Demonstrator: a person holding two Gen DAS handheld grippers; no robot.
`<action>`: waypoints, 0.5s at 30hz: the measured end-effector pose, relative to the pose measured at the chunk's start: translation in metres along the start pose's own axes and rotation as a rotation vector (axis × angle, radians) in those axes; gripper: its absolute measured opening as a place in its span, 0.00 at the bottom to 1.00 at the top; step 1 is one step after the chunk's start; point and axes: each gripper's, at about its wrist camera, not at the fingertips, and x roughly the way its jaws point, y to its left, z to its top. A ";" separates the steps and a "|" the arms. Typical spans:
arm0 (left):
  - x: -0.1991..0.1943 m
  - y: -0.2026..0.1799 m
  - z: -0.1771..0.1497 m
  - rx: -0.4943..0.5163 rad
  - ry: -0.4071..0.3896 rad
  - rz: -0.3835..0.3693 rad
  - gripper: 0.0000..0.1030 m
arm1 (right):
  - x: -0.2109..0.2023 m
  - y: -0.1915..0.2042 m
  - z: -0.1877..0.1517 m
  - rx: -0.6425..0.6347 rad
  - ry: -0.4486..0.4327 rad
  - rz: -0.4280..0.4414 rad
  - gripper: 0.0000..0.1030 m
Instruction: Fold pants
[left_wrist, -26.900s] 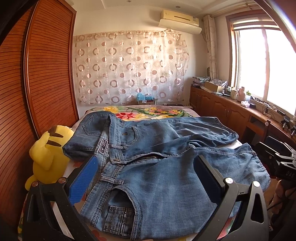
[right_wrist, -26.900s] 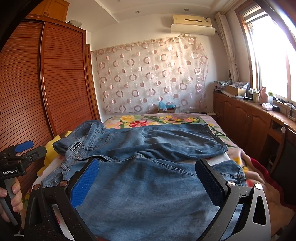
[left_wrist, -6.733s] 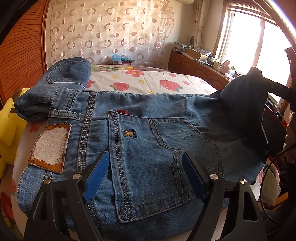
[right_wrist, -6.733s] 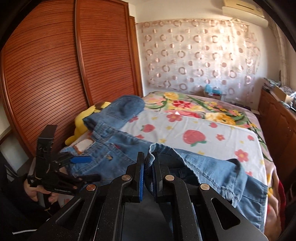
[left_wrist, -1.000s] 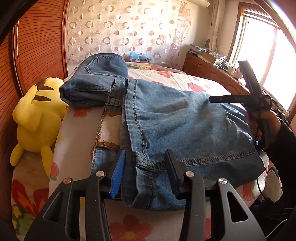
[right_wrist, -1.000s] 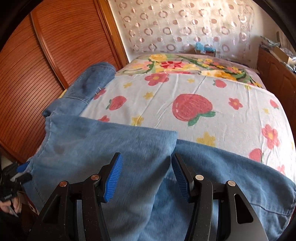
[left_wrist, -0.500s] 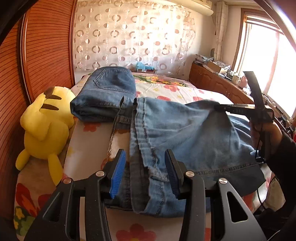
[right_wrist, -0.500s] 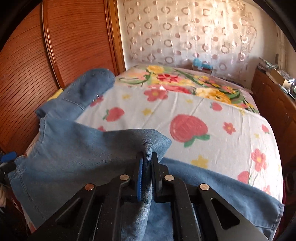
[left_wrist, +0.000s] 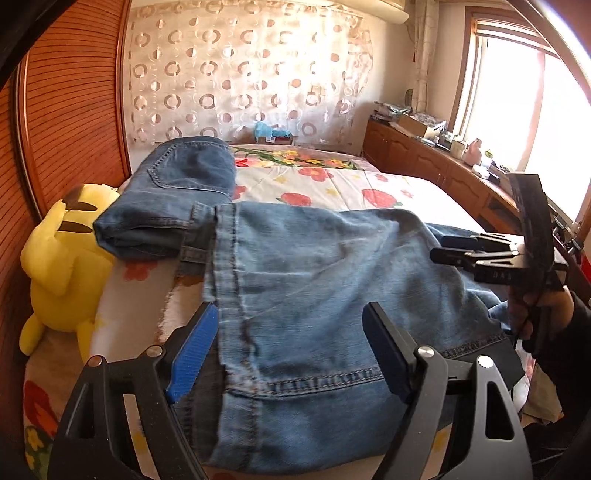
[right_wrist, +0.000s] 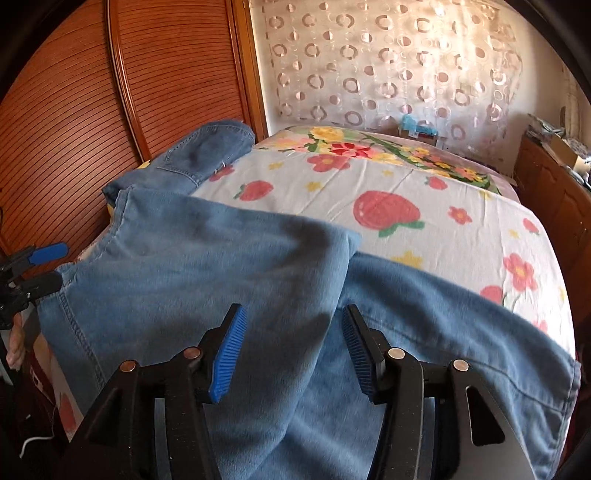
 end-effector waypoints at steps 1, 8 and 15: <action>0.001 -0.002 0.000 -0.001 0.004 -0.003 0.78 | 0.000 0.001 -0.001 -0.001 0.002 -0.004 0.54; 0.009 -0.020 0.000 0.037 0.022 -0.004 0.78 | 0.016 0.002 -0.008 0.009 0.055 -0.021 0.54; 0.019 -0.032 0.000 0.052 0.034 -0.007 0.78 | 0.020 0.002 -0.007 0.010 0.049 -0.020 0.56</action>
